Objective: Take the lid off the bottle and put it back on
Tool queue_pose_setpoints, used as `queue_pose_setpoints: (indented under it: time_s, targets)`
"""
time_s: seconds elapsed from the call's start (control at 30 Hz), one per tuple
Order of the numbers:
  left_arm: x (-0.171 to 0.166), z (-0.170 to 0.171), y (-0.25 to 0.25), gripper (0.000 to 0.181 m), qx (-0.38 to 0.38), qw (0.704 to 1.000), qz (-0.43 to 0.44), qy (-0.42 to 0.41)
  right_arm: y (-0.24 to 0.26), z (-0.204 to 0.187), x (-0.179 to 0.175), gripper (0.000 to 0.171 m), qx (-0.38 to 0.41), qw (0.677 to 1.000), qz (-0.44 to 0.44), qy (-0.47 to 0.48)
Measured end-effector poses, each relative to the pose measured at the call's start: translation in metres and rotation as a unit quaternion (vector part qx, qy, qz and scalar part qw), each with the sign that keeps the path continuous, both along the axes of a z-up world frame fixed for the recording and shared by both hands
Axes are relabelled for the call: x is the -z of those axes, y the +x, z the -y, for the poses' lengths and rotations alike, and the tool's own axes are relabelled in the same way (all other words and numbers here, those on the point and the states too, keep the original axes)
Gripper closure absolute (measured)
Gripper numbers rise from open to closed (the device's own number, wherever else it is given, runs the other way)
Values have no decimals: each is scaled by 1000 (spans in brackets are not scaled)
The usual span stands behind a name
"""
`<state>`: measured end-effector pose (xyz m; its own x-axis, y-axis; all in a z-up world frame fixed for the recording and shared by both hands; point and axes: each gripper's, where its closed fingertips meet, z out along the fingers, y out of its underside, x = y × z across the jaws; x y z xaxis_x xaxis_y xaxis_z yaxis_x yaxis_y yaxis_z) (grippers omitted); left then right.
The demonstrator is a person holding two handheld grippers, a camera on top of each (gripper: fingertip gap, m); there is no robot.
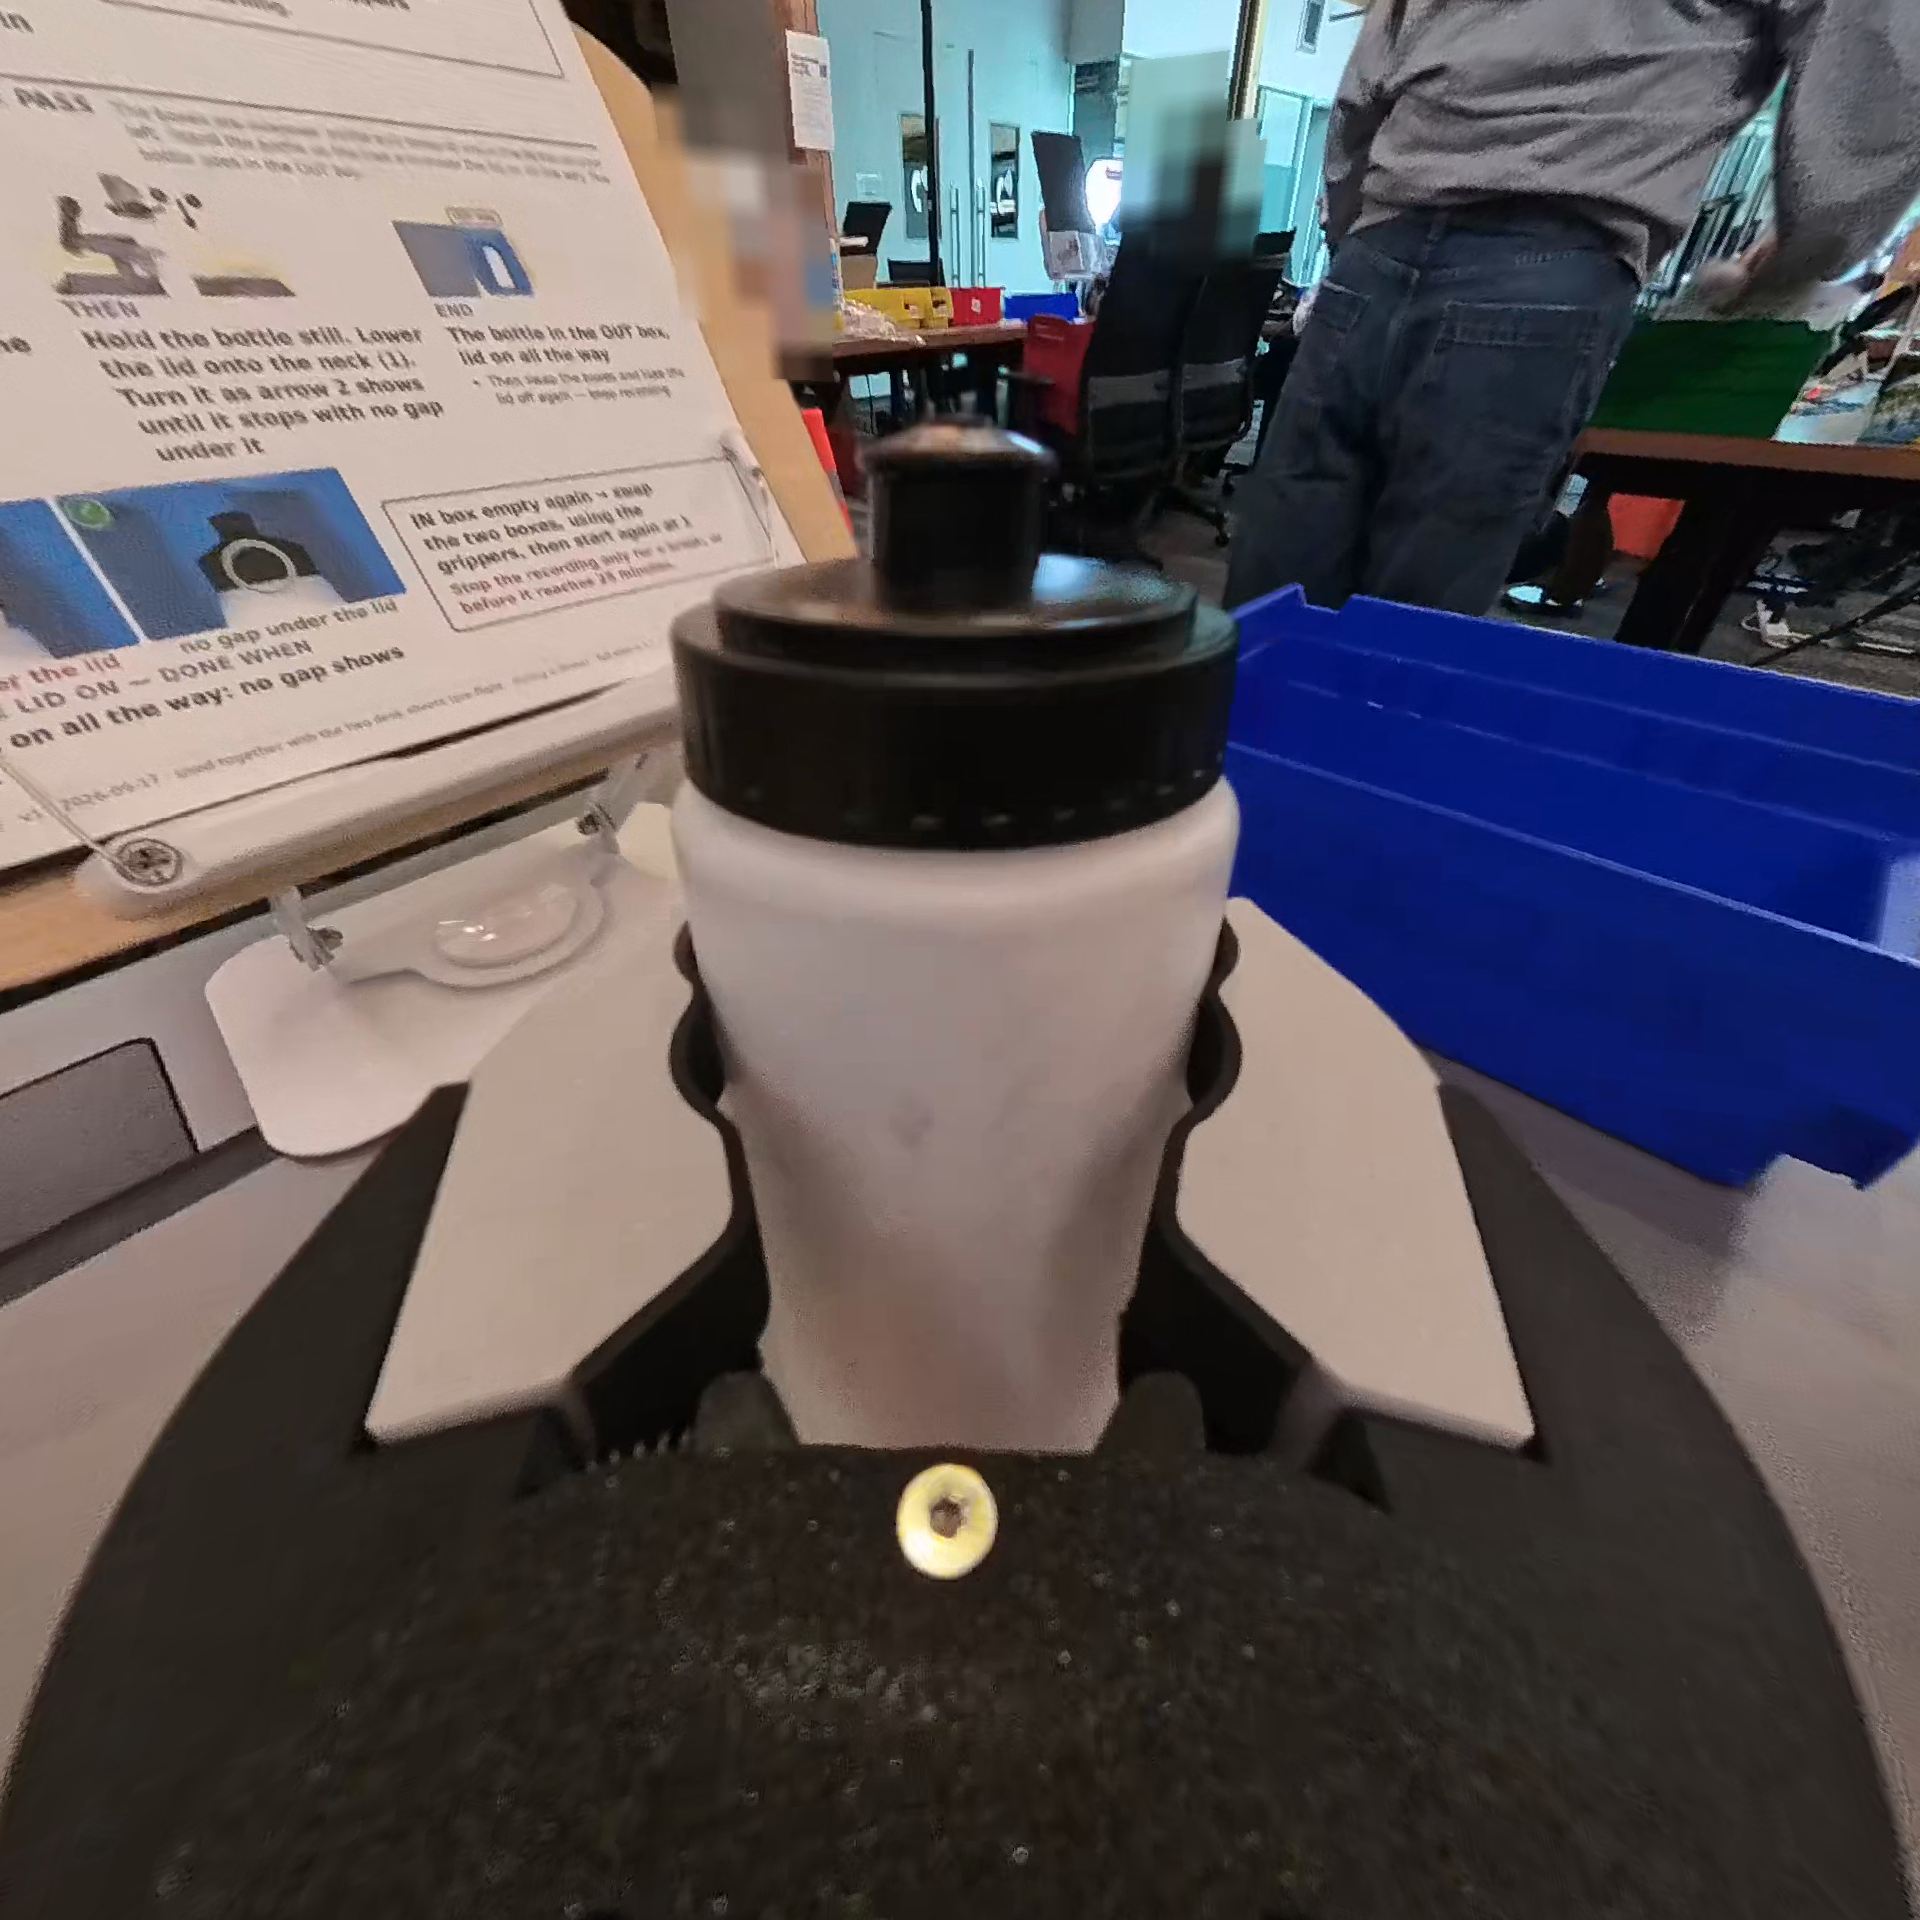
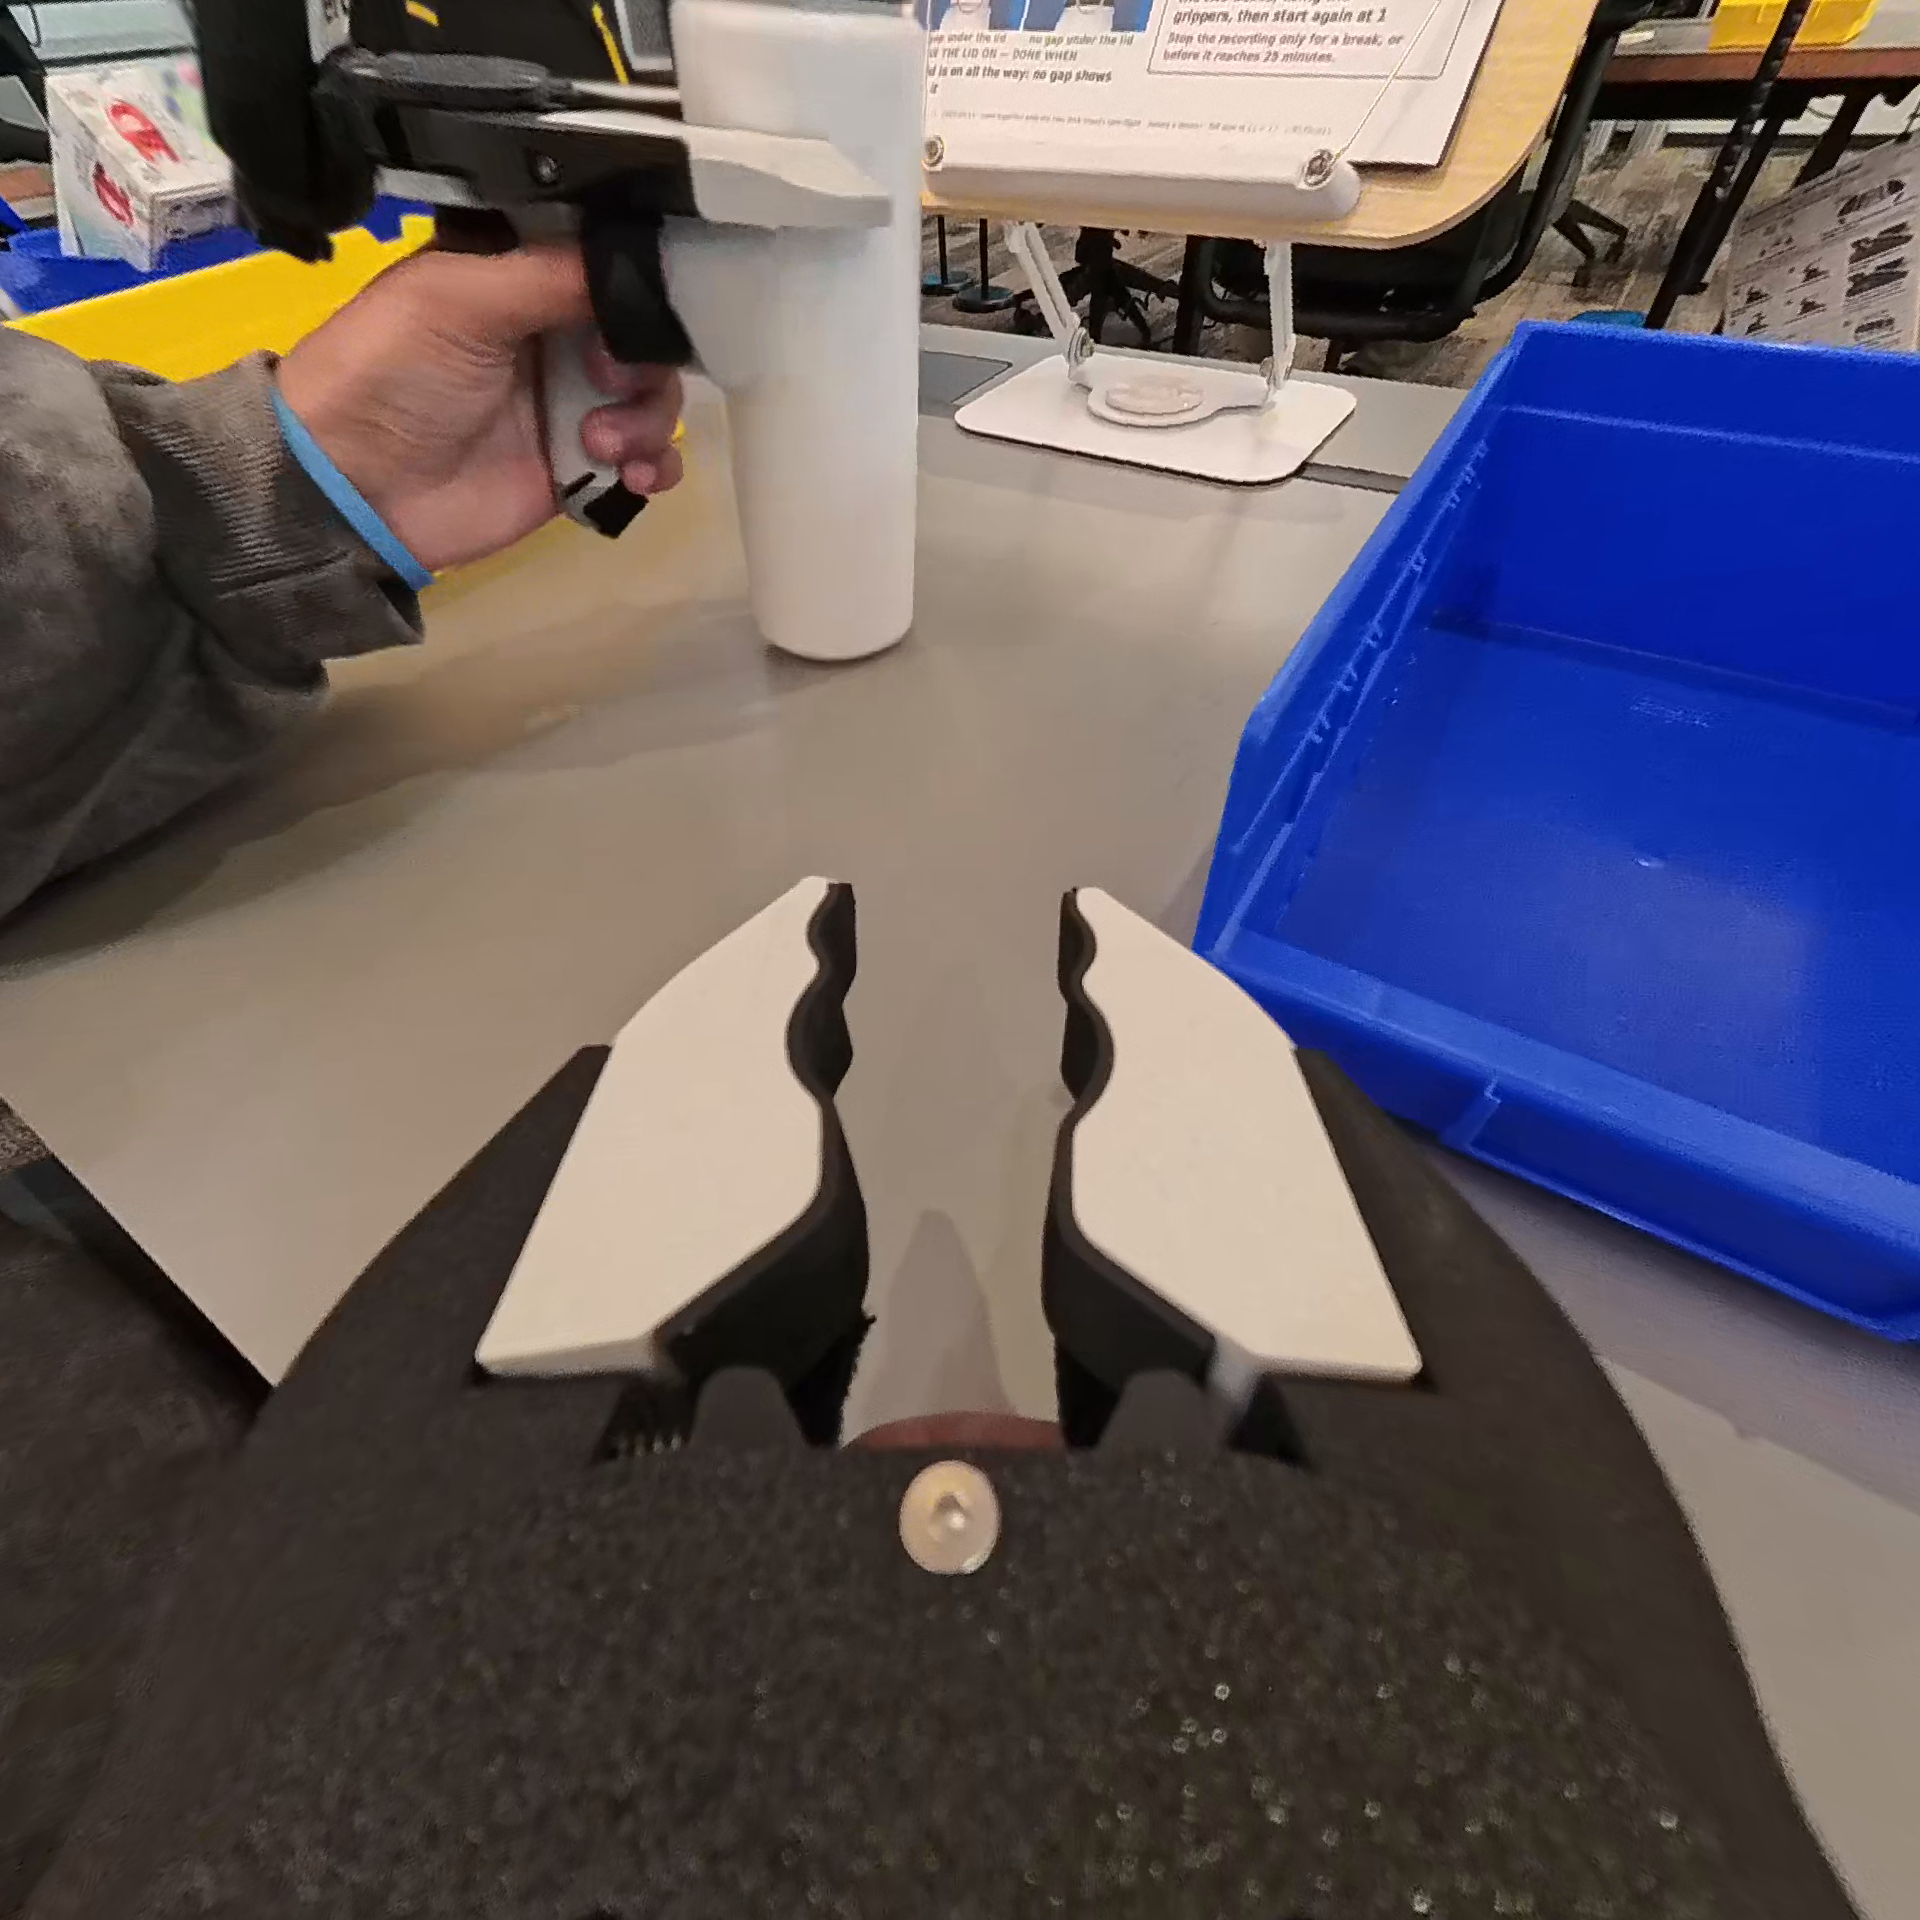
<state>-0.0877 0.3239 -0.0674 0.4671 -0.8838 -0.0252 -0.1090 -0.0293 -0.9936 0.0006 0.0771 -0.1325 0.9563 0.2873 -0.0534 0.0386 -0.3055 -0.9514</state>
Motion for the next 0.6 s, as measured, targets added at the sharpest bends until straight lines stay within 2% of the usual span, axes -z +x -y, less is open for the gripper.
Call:
queue_pose_setpoints:
  time_s: [0.17,0.3,0.5,0.6]
  targets:
    - [-7,-22,14,94,-4,999,40,18,3,1,-1,134,8,1000,-13,-5]
    - [-5,-18,19,94,0,998,61,25,7,5,-10,133,1,999,-37,-22]
    - [3,7,8,94,2,999,51,9,-3,-4,-39,125,-86,987,38,-128]
    - [1,15,1,94,19,997,72,15,-12,-32,-77,119,-129,975,114,-142]
